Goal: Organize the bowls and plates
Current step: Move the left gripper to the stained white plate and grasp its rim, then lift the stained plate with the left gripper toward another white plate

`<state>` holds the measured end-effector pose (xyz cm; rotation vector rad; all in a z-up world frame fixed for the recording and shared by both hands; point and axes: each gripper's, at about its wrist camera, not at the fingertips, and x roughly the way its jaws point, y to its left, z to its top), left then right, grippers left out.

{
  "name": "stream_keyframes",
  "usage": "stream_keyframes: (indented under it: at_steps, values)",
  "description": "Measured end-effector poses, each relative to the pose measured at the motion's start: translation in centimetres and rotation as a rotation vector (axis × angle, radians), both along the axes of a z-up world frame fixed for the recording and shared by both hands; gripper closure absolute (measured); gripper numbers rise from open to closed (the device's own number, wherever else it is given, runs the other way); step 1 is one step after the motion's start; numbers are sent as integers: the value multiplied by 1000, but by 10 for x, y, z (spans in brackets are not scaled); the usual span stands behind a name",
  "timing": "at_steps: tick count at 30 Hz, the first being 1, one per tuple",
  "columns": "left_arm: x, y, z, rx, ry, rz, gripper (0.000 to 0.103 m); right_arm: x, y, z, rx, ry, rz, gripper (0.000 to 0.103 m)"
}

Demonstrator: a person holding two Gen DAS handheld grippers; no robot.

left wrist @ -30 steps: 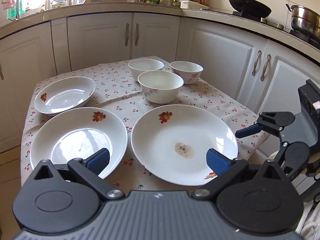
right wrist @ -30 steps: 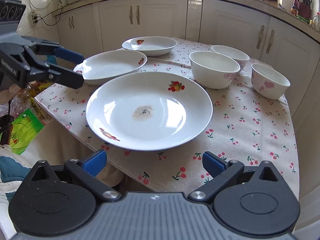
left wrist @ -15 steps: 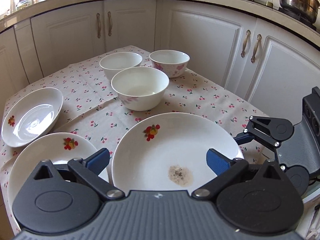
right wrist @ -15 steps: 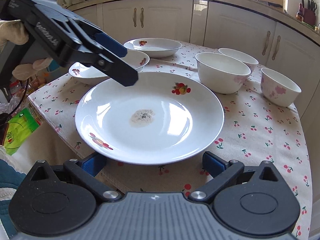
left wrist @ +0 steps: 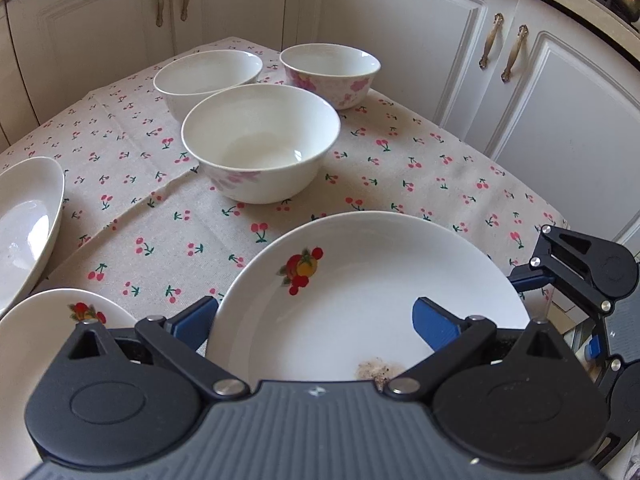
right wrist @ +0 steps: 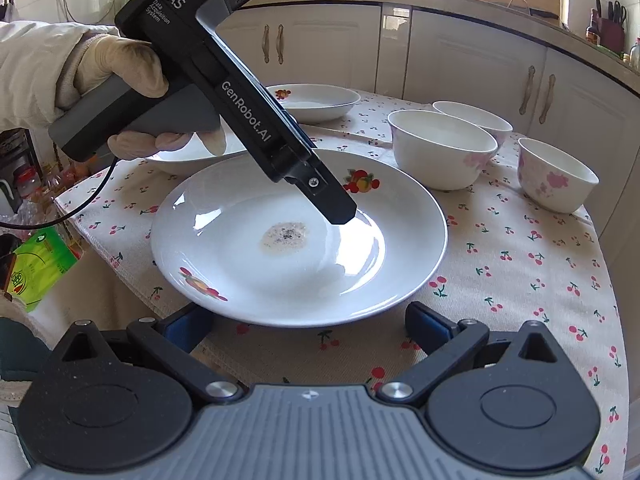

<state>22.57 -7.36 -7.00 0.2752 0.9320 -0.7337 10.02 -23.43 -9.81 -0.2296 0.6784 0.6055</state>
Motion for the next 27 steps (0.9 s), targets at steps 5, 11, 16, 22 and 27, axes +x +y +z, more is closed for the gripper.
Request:
stream_keyframes:
  at_steps: [5, 11, 16, 22, 27]
  values:
    - [11, 2, -6, 6, 83, -7, 1, 0, 0, 0, 3, -4, 3, 0]
    - [10, -4, -12, 71, 76, -23, 1, 0, 1, 1, 0, 1, -2, 0]
    - [12, -3, -12, 77, 90, -31, 1, 1, 2, 1, -4, 6, -6, 0]
    - [10, -3, -12, 81, 74, -45, 0, 1, 2, 1, -4, 6, -11, 0]
    - [8, -1, -13, 71, 52, -56, 0, 0, 1, 1, -4, 5, -9, 0]
